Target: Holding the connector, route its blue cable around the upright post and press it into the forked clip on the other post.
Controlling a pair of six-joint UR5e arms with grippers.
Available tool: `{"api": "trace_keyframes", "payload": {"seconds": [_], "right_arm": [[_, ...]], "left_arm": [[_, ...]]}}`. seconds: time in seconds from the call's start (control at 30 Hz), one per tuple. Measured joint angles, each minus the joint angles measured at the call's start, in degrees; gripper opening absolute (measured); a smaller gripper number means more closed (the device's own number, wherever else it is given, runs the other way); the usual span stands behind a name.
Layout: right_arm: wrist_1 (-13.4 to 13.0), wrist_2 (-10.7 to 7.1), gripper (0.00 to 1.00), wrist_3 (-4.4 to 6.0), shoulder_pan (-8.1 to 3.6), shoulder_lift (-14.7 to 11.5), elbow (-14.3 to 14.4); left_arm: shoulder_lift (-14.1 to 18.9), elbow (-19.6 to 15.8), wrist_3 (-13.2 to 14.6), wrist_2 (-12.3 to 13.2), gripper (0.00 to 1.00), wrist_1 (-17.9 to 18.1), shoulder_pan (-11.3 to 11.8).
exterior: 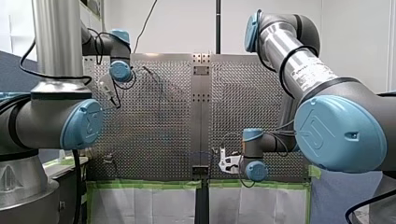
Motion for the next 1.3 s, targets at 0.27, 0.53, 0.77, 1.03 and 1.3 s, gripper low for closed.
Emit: {"api": "trace_keyframes", "payload": {"seconds": [0.27,0.53,0.77,1.03,1.3], "right_arm": [[-0.1,-0.04,0.00,0.14,-0.10,0.0,0.0],[-0.1,-0.58,0.00,0.35,-0.15,0.0,0.0],[-0.2,-0.80,0.00,0.56,-0.19,0.0,0.0],[0.0,-0.88,0.00,0.63,-0.20,0.0,0.0],[0.2,-0.88,0.00,0.61,-0.20,0.0,0.0]], "left_arm": [[4.1,3.6,4.1,0.7,1.00,-4.0,-0.4],[7.2,8.0,8.4,4.2,1.00,-8.4,-1.2],[5.6,11.7,12.1,6.3,1.00,-12.1,-2.0],[3.4,16.3,16.7,8.0,1.00,-16.7,-2.4],[1.5,20.9,21.3,8.0,1.00,-21.3,-3.1]]}}
